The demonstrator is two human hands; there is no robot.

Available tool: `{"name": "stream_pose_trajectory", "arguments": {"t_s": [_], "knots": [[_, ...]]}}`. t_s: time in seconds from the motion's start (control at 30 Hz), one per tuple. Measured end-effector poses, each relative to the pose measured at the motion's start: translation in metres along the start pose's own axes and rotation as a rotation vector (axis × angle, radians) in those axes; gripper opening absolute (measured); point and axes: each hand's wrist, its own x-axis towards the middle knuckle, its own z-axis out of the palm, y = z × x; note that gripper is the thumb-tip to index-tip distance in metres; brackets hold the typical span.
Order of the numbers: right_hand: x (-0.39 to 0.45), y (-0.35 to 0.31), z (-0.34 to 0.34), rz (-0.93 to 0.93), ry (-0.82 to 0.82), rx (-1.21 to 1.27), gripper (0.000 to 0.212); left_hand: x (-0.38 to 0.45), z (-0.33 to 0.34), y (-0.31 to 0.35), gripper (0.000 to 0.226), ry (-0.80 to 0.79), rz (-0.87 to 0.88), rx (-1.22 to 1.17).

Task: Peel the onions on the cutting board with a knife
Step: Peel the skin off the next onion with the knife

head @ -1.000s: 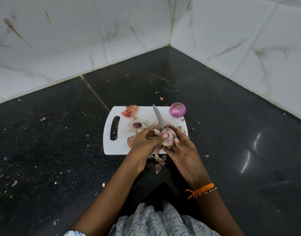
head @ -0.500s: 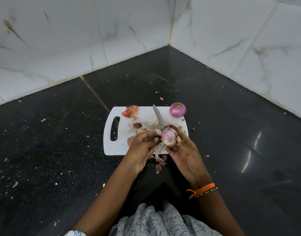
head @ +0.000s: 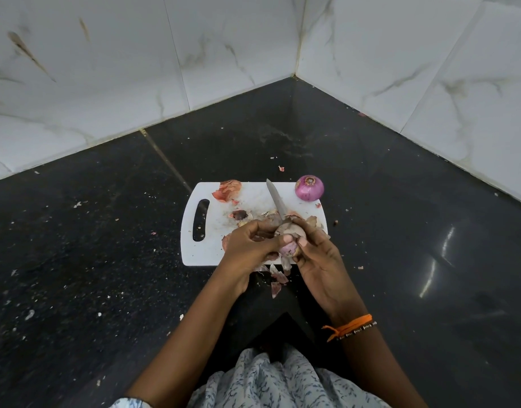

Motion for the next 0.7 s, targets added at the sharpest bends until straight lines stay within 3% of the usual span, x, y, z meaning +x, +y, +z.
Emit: {"name": "stream_pose_trajectory", "arguments": {"t_s": [0.13,0.47,0.7], "knots": [[0.000,0.001,0.001,-0.004,0.015,-0.009,0.047,0.002,-0.001,0.000,0.008,0.028,-0.030,-0.109],[0.000,0.003,0.003,0.010,0.092,-0.008,0.043,0.000,0.003,-0.002,0.019,0.111,-0.060,-0.110],[0.001,0.004,-0.003,-0.026,0.115,-0.076,0.033,-0.012,0.000,0.011,0.010,0.041,0.253,0.211]]}}
